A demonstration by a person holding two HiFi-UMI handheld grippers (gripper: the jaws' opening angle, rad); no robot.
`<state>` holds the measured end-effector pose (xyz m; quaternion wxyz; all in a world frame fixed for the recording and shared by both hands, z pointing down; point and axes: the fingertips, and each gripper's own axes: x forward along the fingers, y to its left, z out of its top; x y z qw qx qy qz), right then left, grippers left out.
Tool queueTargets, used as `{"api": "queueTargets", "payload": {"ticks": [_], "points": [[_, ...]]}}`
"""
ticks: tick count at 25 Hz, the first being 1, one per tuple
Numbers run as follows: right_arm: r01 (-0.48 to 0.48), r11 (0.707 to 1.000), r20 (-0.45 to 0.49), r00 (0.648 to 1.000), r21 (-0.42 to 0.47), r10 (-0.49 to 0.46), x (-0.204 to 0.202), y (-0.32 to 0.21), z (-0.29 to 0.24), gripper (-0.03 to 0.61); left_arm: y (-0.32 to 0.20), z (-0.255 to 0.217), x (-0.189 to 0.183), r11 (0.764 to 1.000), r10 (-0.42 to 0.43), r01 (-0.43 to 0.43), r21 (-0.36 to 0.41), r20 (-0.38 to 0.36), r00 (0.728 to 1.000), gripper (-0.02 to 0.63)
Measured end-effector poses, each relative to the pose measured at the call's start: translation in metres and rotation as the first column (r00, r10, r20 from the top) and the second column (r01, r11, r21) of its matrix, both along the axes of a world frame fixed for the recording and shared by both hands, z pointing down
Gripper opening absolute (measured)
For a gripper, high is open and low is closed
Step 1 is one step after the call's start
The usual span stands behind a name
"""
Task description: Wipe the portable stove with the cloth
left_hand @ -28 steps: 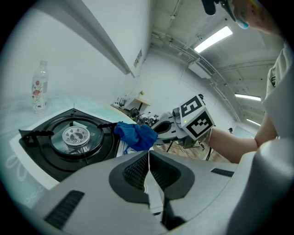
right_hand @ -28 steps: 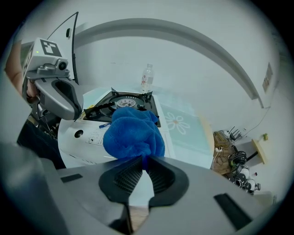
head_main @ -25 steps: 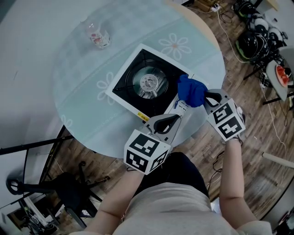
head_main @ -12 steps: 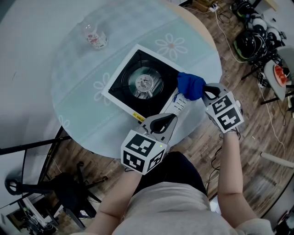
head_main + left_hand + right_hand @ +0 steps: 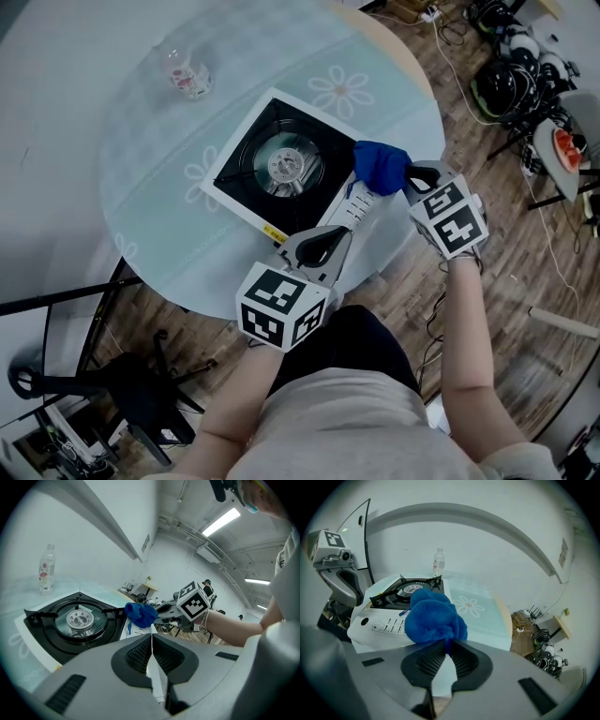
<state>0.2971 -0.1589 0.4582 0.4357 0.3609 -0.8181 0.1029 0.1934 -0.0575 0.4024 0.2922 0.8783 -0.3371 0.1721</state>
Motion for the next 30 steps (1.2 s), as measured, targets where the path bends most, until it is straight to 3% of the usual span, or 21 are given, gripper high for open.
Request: {"api": "queueTargets", "payload": {"ticks": [9, 16, 26, 30], "points": [[-0.008, 1.000, 0.009, 1.000, 0.025, 0.008, 0.000, 0.000, -0.004, 0.052, 0.005, -0.010, -0.007, 1.000, 0.003, -0.002, 0.006, -0.037, 0.999, 0.023], [-0.055, 0.997, 0.091, 0.995, 0.053, 0.050, -0.012, 0.020, -0.024, 0.052, 0.006, -0.017, -0.027, 1.000, 0.001, 0.000, 0.022, -0.047, 0.999, 0.023], [-0.181, 0.965, 0.275, 0.953, 0.187, 0.125, -0.023, 0.039, -0.102, 0.052, 0.013, -0.046, -0.055, 0.996, 0.025, -0.021, 0.089, -0.052, 0.998, 0.023], [-0.157, 0.948, 0.254, 0.963, 0.277, 0.085, -0.036, 0.057, -0.132, 0.052, 0.018, -0.057, -0.064, 0.992, 0.041, -0.034, 0.122, -0.052, 0.998, 0.023]]}}
